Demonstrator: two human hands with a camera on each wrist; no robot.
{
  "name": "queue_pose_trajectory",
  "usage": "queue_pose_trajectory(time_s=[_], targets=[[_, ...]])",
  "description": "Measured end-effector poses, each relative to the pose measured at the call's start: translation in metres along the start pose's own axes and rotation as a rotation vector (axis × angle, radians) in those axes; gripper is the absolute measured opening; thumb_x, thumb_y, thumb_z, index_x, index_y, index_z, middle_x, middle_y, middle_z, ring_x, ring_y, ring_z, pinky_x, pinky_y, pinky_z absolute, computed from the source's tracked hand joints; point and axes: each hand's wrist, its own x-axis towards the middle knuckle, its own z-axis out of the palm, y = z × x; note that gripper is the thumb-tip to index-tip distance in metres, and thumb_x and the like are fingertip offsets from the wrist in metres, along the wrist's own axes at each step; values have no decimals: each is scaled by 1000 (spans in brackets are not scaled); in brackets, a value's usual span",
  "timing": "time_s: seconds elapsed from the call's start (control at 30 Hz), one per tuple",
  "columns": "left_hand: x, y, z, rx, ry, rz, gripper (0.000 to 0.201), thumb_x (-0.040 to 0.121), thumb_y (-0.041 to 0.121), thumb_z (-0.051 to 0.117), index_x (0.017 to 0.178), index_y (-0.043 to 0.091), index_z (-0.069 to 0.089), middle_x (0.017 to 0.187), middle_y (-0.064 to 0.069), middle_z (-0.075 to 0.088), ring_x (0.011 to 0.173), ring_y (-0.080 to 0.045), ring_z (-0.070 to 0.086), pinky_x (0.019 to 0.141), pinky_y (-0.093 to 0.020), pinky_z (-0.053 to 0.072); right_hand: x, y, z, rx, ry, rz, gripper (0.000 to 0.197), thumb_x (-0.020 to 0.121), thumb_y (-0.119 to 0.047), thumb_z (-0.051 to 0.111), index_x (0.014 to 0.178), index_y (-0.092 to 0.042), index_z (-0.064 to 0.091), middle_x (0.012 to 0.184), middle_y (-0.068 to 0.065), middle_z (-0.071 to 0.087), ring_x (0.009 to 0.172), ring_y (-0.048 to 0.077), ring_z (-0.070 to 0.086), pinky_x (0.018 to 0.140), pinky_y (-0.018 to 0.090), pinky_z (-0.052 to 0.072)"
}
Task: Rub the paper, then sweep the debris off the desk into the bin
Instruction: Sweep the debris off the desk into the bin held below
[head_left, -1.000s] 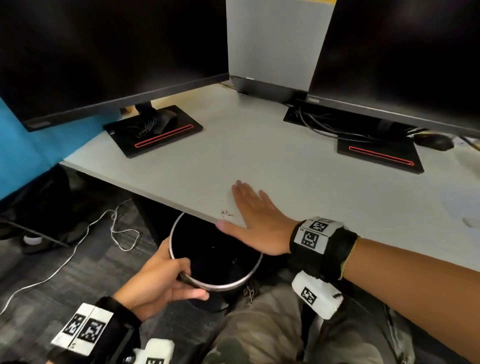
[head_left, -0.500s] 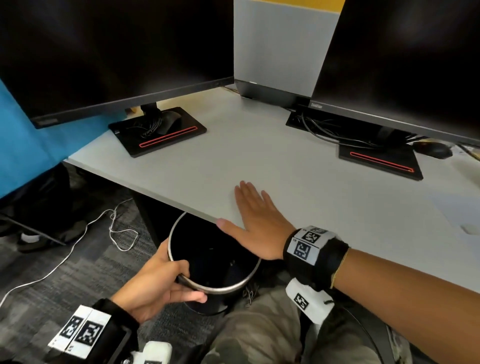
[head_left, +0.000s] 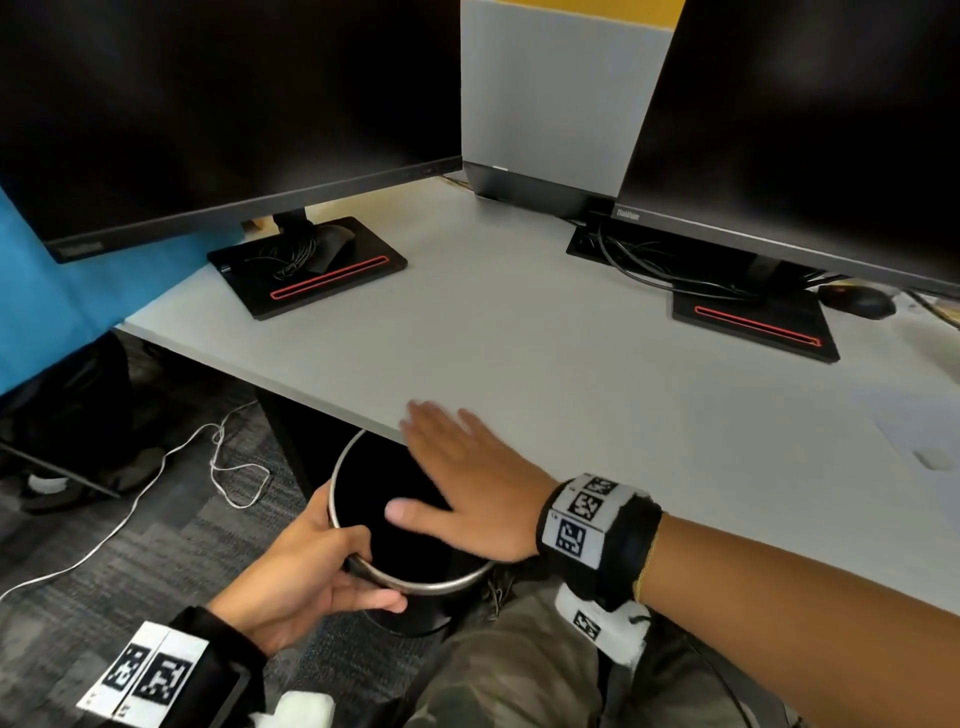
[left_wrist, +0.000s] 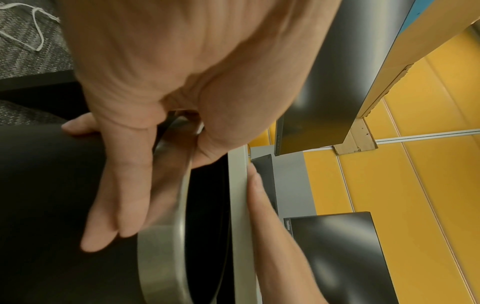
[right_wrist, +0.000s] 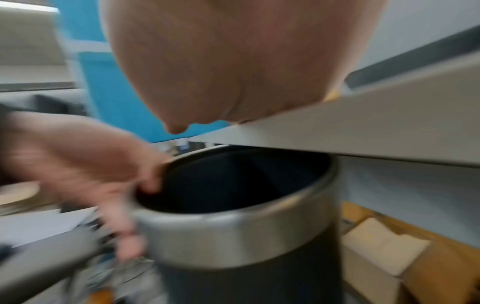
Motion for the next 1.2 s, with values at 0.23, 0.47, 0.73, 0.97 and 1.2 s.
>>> queue_pose_trajectory(time_s=[0.23, 0.47, 0.73, 0.97, 1.2], targets=[[1, 0, 1, -10, 11, -6, 67, 90, -22, 40, 133, 28, 54, 118, -38, 67, 81, -69, 68, 52, -48, 65, 5, 17, -3, -29, 146, 259, 85, 109, -67, 17, 170, -14, -8, 177, 8, -18, 162, 17, -22, 131, 46, -12], [0, 1, -1, 1, -15, 16, 62, 95, -20, 40, 134, 26, 55, 110, -35, 71, 83, -66, 70, 59, -56, 64, -23, -9, 4, 126, 170, -126, 72, 113, -54, 34, 171, -19, 11, 179, -1, 1, 163, 6, -9, 131, 35, -12], [6, 0, 3, 28, -7, -15, 69, 90, -22, 40, 133, 31, 54, 111, -40, 71, 82, -68, 69, 58, -54, 65, 5, 61, -9, 104, 176, 623, 109, 94, -89, 8, 170, -12, -9, 177, 8, -19, 162, 20, -22, 130, 51, -13], [8, 3, 5, 37, -22, 3, 68, 95, -19, 44, 138, 32, 53, 112, -34, 73, 84, -67, 69, 61, -53, 66, -8, 1, -2, 115, 149, -108, 77, 112, -57, 34, 172, -19, 5, 179, -3, -5, 162, 5, -13, 130, 31, -12], [7, 4, 0, 4, -12, 9, 68, 93, -21, 41, 135, 30, 55, 122, -33, 68, 83, -67, 70, 63, -57, 64, -6, 20, 9, 7, 163, 272, 92, 104, -77, 17, 171, -17, -5, 177, 5, -17, 162, 16, -22, 131, 48, -9]])
